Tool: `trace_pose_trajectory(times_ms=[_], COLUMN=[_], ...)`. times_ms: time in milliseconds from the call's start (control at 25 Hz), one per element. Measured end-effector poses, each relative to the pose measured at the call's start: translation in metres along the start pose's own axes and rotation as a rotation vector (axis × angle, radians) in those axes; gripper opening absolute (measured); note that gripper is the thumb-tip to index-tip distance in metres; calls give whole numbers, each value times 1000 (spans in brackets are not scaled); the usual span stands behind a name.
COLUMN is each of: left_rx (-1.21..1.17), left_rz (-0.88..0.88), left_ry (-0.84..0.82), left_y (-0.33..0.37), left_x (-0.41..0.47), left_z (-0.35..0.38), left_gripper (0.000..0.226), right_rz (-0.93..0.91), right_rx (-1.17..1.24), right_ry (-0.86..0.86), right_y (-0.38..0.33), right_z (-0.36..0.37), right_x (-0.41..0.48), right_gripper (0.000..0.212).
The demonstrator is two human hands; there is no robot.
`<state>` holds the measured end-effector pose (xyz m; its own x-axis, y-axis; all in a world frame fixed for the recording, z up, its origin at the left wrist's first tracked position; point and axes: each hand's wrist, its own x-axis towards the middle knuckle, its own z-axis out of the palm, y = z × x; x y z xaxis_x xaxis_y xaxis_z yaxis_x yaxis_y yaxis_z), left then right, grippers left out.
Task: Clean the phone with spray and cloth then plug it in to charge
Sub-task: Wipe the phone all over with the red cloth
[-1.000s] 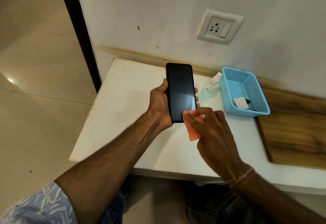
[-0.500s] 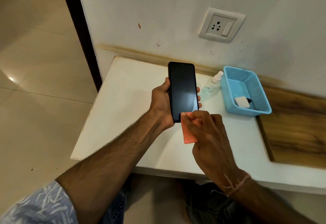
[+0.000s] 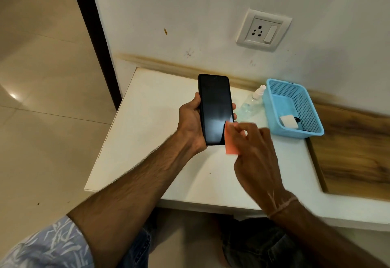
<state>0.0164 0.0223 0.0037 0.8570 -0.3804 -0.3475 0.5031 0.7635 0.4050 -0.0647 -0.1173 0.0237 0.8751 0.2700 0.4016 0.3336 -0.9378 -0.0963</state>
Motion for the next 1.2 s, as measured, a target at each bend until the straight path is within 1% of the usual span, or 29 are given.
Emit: trace_pose_trajectory(times_ms=[40,80,160,200,400,480,560,600,680,720,800,880,1080,1200], left_rx=[-3,2,8,3,-22,-29,-30,-32,-19,-8,5,14,32,21], left_rz=[-8,-14,-9,-1,1,-1,6,3,-7,-10,-11,-3,0,1], left_ry=[-16,-20,-12,-8,23,29,32,23,4,1,-9,-2,45,49], left_y=[0,-1,-3,-4,-2,-2,-2,-2,-2,-2,-3,-3,-4,-3], left_x=[1,1,2,3,0,-2,-2,-2,-2,-1,-1,0,-3,-4], left_z=[-1,-1,0,1,8,9,9,9,8,7,7,8,11,11], left_gripper=[73,74,75,75,69,68,70,71,75,76,76,74,70,70], right_rz=[-14,-17,-28,-30,13,9,6,21,96,119,65,11,67,46], right_rx=[-2,0,-17,-33,-92,-78,-46,-37,-26,-6,13,-42,-66,-55], right_ry=[-15,-26,-54,-58,-30,-35,-49,-98,-262,-298,-238,-144,-11,3], right_y=[-2,-2,3,6,9,6,2,-1,-5,-7,-4,2,9,-2], right_z=[-1,-2,-5,-6,-5,-4,-6,-7,-7,-9,-12,-14,-4,4], right_x=[-12,-20,-18,-11,40,37,20,9,-11,-16,-16,-5,33,16], right_gripper=[50,53,68,69,53,51,54,56,64,68,71,69,58,64])
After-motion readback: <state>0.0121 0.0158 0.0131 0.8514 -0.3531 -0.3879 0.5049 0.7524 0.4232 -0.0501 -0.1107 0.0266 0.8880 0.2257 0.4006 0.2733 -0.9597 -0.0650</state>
